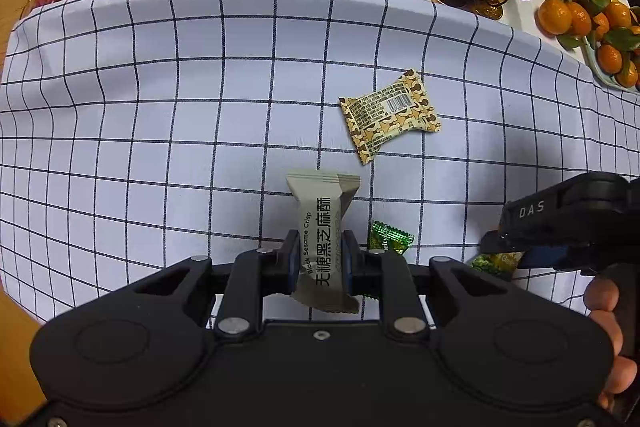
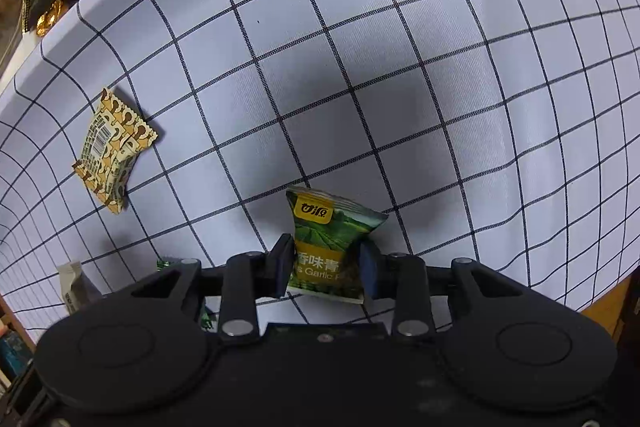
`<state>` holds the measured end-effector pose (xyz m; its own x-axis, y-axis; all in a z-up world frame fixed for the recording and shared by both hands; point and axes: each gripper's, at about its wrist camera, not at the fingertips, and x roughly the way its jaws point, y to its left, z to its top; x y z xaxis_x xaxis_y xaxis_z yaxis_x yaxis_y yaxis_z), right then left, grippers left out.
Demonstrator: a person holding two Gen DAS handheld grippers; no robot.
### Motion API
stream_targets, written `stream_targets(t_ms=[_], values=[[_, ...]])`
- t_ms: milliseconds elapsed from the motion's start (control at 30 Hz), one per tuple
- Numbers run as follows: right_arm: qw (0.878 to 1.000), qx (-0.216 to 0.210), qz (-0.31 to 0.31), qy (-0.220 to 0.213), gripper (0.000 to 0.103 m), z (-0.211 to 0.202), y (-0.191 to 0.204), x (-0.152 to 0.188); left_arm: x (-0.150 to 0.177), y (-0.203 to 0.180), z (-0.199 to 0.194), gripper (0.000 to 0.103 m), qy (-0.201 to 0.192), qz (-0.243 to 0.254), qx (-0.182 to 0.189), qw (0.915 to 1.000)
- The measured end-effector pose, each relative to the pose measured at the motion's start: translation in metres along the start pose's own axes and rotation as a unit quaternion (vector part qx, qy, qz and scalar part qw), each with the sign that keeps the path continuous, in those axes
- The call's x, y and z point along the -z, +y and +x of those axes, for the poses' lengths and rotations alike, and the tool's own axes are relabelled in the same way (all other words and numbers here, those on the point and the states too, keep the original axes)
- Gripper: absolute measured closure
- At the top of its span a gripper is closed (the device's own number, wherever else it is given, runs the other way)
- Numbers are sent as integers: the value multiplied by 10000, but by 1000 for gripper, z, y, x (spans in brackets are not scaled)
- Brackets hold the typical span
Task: Organize snacks
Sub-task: 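Lift the white sesame bar with the left tool while the right tool holds the green packet, then carry the sesame bar and green garlic-pea packet over the gold tray with both tools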
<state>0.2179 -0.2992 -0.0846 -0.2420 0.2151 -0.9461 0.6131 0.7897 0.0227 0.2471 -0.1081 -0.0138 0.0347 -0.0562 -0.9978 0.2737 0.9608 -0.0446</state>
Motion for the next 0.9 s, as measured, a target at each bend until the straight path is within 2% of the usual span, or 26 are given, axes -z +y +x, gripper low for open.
stream_targets(t_ms=[200, 367, 733, 900], values=[[9996, 83, -251, -105, 70, 0, 10, 4, 1, 0, -4, 75, -100, 21, -57, 9999], [9994, -126, -320, -97, 72, -4, 10, 7, 3, -1, -6, 75, -139, 65, -78, 9999], [9968, -257, -553, -522, 73, -33, 5, 23, 9, 0, -6, 75, -106, 118, -77, 9998], [9901, -317, -763, -1133, 73, -56, 3, 40, 15, 1, -14, 75, -439, 119, -417, 9981]])
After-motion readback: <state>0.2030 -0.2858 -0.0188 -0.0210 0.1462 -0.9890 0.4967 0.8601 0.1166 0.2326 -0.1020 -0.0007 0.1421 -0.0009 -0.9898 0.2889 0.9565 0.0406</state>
